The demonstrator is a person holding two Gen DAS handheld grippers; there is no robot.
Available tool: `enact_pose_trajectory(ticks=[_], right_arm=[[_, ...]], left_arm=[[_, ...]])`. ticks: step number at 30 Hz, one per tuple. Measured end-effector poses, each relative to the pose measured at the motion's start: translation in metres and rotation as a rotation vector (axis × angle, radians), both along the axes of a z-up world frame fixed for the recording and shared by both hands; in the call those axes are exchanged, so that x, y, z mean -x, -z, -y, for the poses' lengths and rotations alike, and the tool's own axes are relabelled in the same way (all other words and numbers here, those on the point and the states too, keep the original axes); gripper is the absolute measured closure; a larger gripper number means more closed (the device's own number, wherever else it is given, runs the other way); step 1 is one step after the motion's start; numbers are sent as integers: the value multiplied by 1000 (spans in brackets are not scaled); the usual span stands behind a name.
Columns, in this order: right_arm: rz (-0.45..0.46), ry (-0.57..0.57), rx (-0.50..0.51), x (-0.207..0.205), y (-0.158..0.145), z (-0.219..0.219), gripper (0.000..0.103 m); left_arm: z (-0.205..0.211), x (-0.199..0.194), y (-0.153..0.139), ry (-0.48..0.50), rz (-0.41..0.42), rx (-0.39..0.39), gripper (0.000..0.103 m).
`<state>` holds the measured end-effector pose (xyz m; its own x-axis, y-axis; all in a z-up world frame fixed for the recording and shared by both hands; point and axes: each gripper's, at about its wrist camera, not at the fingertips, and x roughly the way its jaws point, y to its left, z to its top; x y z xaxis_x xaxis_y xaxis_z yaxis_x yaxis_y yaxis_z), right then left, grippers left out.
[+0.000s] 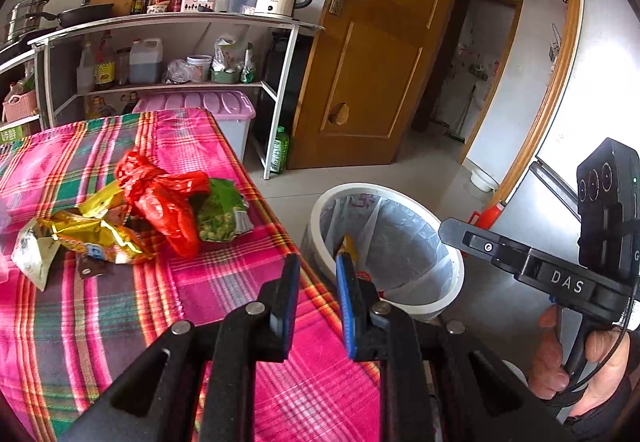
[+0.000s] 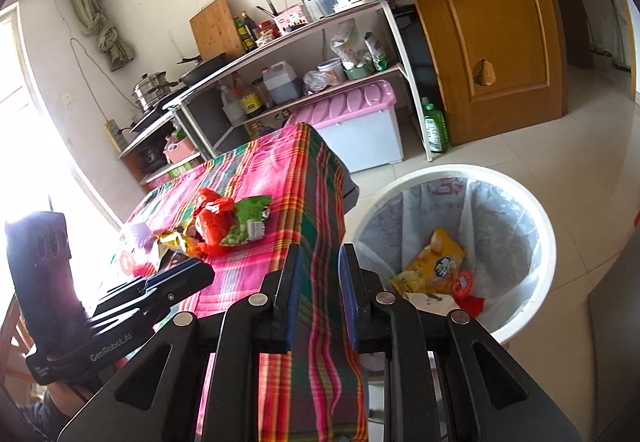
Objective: Collect trash
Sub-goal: 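Move both open tools back over the table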
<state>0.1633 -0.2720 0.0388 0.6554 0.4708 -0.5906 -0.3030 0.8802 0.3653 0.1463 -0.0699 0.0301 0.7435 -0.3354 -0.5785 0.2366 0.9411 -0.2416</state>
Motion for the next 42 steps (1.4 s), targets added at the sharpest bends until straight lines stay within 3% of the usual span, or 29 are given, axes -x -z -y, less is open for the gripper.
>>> enact_pose_trajectory(ticks=[7,14,22,25,29,33,42], right_arm=[[-12,-84,10,4,6,-45,74],[-7,-157,63,3,7,-82,73],[8,-216,113,-9,8,-118,73],[11,-230,131,-16,8,-130,73],[13,-250,158,-27,10,-146,73],[7,-268,186,-39,15,-159,65],[-7,-291,257,-64,30,-183,64]], left_arm=[[-39,19,3,-81,10,-9,83],[-82,37,8,-189,14,-24,70],[-132,50,13,-302,13,-34,68],[-150,52,13,-350,17,-41,63],[-177,50,14,-414,16,-39,59],[-201,47,15,-472,12,-47,56],[-242,31,22,-582,-36,-67,48]])
